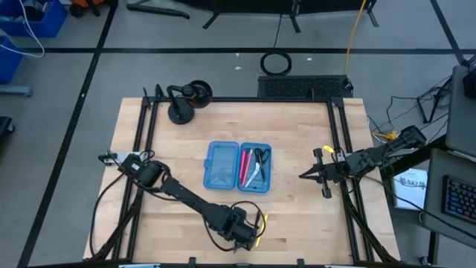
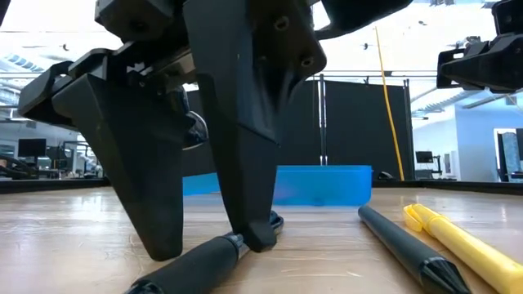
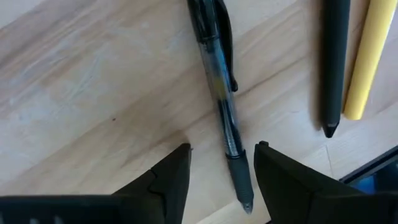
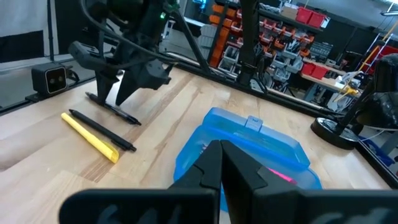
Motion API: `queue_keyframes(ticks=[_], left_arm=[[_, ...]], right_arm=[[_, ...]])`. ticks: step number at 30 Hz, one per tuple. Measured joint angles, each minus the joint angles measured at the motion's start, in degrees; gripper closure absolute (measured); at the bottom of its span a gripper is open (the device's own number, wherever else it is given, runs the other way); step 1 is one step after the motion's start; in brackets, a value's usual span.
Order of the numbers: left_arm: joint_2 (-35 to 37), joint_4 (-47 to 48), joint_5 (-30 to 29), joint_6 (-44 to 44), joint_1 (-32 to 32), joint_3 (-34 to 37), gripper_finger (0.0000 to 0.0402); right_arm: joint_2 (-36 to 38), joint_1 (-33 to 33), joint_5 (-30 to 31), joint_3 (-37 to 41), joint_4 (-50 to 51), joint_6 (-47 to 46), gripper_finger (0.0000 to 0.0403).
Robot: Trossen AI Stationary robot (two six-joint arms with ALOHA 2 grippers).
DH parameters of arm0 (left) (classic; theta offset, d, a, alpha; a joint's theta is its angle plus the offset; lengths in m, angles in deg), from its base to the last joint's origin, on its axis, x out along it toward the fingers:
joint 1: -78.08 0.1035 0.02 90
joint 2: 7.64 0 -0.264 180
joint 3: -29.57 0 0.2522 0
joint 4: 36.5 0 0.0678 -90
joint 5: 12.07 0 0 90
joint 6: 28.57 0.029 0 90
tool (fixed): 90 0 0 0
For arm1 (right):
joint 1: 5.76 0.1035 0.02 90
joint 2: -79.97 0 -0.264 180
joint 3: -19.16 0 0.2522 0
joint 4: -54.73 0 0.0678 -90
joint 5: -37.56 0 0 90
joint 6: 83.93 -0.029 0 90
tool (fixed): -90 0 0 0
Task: Pick & place school supplies into a supply box
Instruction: Put the left black pen into the blue supply box
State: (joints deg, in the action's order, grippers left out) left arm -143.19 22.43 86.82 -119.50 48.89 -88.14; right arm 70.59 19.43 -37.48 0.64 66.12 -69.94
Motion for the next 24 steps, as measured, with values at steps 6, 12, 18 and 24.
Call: queue_keyframes(ticks=[6,12,18,24], left_arm=[[0.0,6.4,-0.6,-2.7,-0.1,-0.2,0.0221],[0.0,9.9,-1.4,-2.5,0.6,-0.2,0.0221],[0.0,13.6,-2.2,-0.8,0.6,-0.2,0.0221],[0.0,14.8,-4.1,9.1,0.9,-0.2,0.0225]], right_arm=[[-0.4,0.0,0.0,0.0,0.1,-1.3,0.0403],[-0.4,0.0,0.0,0.0,0.3,-2.1,0.0403],[-0.4,0.0,-0.1,0.0,0.3,-2.4,0.0403],[-0.4,0.0,-0.1,0.0,0.4,-2.4,0.0403]])
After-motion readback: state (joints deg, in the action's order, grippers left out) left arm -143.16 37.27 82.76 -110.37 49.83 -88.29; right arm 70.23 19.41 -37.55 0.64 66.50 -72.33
